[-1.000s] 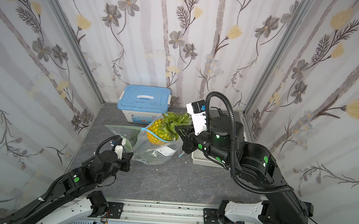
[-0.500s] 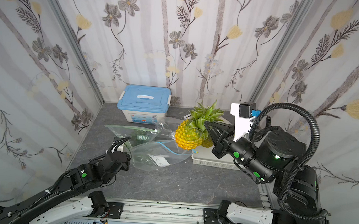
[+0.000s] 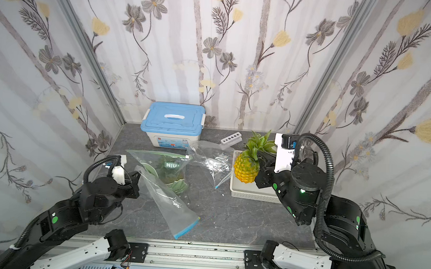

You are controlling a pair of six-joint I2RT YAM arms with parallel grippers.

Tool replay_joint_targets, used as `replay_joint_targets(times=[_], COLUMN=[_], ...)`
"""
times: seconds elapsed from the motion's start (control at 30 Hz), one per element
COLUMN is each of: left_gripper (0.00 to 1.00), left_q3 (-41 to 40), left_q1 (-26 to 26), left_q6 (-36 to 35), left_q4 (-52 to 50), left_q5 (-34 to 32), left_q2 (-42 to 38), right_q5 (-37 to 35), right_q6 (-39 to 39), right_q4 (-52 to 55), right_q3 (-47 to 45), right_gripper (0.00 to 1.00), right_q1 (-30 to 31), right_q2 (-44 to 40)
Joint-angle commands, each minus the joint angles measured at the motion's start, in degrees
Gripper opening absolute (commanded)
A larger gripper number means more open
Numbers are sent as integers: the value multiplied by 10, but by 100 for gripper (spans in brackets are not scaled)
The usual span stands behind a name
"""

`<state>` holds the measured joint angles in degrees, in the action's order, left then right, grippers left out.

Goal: Open the zip-top bag and take out the pineapple
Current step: Pick up the pineapple from the zipper food storage bag, then place the pineapple in the basket.

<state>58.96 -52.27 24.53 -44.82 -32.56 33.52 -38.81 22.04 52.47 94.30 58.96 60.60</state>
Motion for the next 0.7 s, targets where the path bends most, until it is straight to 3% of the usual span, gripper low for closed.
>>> replay_joint_targets(times=[0.0, 0.2, 0.47, 0.67], left_gripper=[0, 0, 0, 0], left_q3=[52, 150, 176, 170], left_q1=[0, 1, 1, 0], left_q6=[-55, -139, -207, -241], left_q4=[-21, -49, -61, -41], left_q5=[-27, -97, -160, -204], left_q2=[-11, -21, -13, -6], right_q5=[-69, -19, 174, 255], right_q6=[11, -12, -67, -77], right_q4=[-29, -53, -226, -319], right_q3=[-24, -124, -296, -323], right_gripper=[0, 0, 0, 0], right_q1=[-26, -177, -436, -523], right_q2=[-8, -13, -11, 80])
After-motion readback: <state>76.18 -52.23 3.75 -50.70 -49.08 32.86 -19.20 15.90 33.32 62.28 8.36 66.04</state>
